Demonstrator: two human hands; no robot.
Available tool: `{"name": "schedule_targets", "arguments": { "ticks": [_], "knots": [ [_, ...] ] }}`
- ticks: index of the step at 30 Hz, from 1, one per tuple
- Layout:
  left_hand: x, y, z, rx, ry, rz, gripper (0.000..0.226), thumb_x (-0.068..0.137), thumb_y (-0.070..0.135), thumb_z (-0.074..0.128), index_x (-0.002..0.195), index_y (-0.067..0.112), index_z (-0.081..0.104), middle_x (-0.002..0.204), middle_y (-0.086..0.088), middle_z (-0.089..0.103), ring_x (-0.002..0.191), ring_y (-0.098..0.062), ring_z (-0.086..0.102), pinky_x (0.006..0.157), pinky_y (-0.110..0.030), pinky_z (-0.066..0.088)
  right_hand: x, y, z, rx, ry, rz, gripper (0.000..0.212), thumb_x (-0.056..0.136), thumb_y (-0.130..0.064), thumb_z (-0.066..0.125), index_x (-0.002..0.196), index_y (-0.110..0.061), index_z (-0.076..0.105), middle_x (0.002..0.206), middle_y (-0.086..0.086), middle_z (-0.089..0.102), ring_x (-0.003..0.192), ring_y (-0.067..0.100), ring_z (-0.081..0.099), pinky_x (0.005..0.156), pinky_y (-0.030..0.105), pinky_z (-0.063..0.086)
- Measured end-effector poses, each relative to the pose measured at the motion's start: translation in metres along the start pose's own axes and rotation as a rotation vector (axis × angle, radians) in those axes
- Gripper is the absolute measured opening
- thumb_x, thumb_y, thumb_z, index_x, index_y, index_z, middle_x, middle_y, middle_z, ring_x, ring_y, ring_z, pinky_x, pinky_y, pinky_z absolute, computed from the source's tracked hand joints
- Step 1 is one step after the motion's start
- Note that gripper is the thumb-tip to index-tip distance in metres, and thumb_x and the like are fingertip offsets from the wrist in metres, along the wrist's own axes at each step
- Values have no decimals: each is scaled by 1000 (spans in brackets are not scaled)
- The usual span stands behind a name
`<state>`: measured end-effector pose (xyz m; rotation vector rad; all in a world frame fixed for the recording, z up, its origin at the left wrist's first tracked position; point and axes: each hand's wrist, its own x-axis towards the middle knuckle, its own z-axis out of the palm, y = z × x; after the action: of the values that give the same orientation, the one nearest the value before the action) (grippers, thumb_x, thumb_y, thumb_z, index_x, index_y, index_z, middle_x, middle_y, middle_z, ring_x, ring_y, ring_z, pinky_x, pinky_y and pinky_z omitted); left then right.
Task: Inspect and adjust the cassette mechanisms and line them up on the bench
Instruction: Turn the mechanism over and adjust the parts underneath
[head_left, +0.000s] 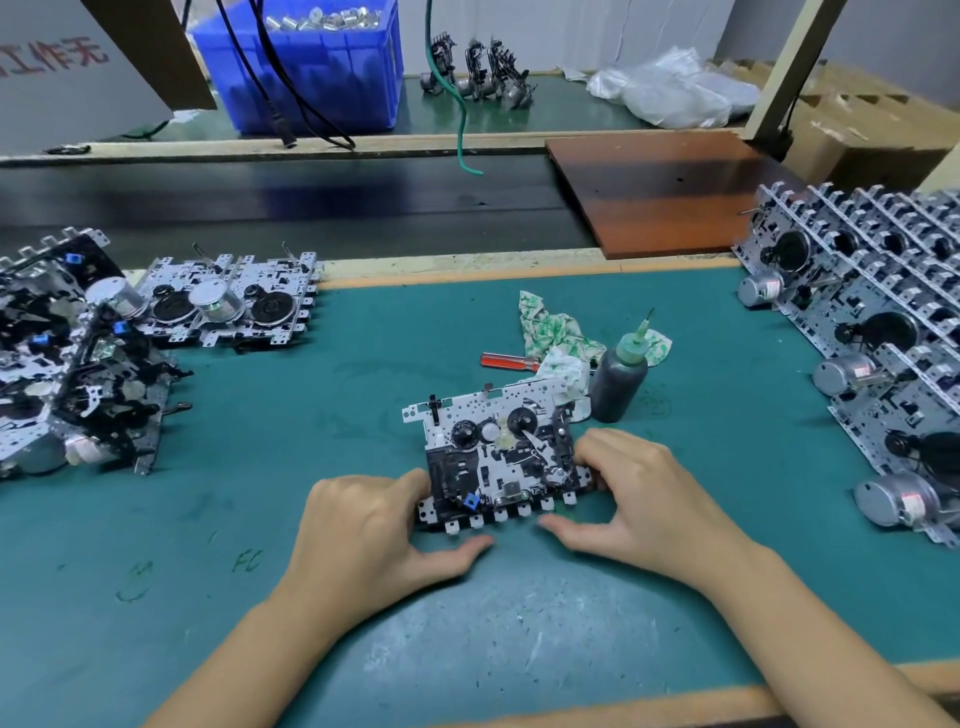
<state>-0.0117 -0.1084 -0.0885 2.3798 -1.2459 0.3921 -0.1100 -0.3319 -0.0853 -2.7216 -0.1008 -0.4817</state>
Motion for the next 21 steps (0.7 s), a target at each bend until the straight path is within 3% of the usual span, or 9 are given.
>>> {"name": "schedule_targets", "arguments": {
  "ticks": [3,10,17,21],
  "knots": [
    [-1,1,0,-64,-18,83,52,66,64,61,51,17,45,35,5,37,31,-17,41,34,-23,38,1,-3,2,-34,41,43,51,65,-55,76,70,-14,46,66,-9,36,59,13,33,55,22,23],
    [0,1,-2,-31,-25,17,48,67,65,57,54,18,56,35,5,39,32,-16,43,34,-24,39,0,4,-3,-16,-26,-29,51,77,-59,53,68,-9,47,64,-6,39,58,16,38,54,26,29],
    [1,3,1,27,105,-47,51,68,57,57,44,16,39,31,0,32,27,-18,36,33,-20,28,0,5,-2,17,0,-97,54,73,-61,61,66,-10,47,63,-8,35,58,12,31,53,25,29],
    [2,-2,2,3,108,15,50,70,57,57,45,17,40,31,0,33,27,-20,35,33,-19,30,-2,4,-2,42,-14,-93,51,72,-60,64,67,-13,45,63,-8,36,58,12,32,53,25,30]
  ]
}}
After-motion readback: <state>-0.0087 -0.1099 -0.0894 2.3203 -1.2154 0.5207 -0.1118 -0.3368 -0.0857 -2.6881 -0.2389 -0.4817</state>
